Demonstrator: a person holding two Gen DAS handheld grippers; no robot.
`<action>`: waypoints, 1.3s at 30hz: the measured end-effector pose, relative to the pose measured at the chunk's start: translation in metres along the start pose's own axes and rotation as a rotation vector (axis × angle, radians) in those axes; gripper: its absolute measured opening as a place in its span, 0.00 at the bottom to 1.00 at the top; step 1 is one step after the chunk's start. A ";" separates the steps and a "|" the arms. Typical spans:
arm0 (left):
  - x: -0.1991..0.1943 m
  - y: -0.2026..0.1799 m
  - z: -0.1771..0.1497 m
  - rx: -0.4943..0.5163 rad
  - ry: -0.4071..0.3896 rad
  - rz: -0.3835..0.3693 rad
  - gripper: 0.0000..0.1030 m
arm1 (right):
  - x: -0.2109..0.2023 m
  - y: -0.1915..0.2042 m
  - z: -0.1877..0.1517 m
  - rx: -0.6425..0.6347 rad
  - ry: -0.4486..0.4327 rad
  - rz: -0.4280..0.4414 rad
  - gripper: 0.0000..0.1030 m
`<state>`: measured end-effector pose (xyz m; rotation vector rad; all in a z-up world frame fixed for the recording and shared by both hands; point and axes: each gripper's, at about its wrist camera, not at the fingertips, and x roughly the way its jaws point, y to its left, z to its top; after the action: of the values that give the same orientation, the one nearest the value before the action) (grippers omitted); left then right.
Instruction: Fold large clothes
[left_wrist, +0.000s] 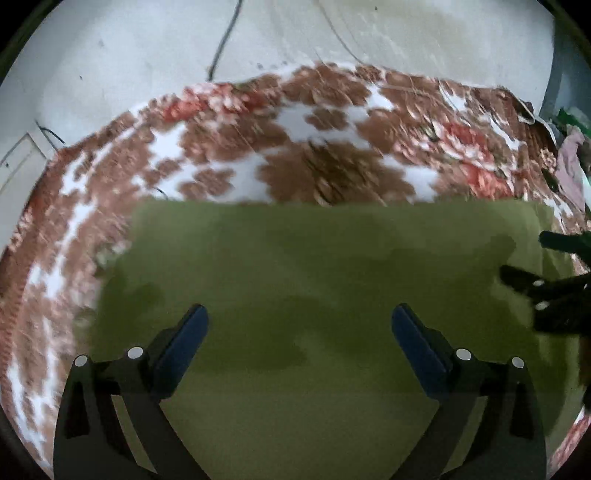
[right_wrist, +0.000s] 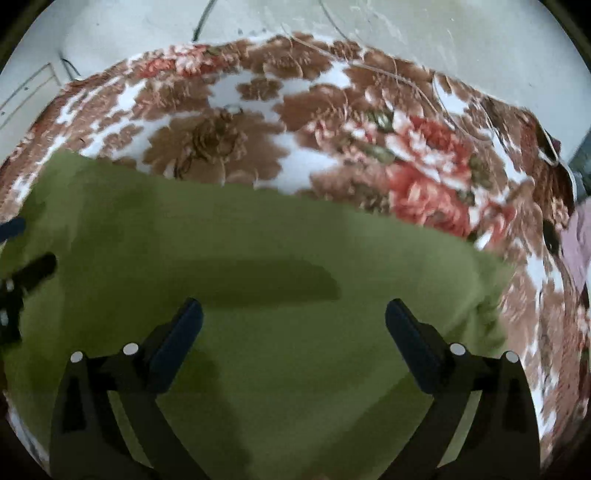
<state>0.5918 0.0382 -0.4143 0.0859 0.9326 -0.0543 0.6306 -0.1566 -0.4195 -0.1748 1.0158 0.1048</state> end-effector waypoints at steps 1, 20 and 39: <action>0.004 -0.003 -0.004 0.007 0.003 0.006 0.95 | 0.004 0.001 -0.003 0.005 0.006 -0.013 0.95; 0.033 0.143 -0.047 0.014 0.087 0.217 0.96 | 0.041 -0.159 -0.054 0.123 0.058 -0.209 0.95; -0.134 0.157 -0.114 -0.362 -0.110 -0.070 0.95 | -0.050 -0.082 -0.044 0.155 -0.047 0.044 0.95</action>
<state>0.4339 0.2065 -0.3660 -0.2830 0.8229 0.0451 0.5812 -0.2458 -0.3915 -0.0084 0.9769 0.0693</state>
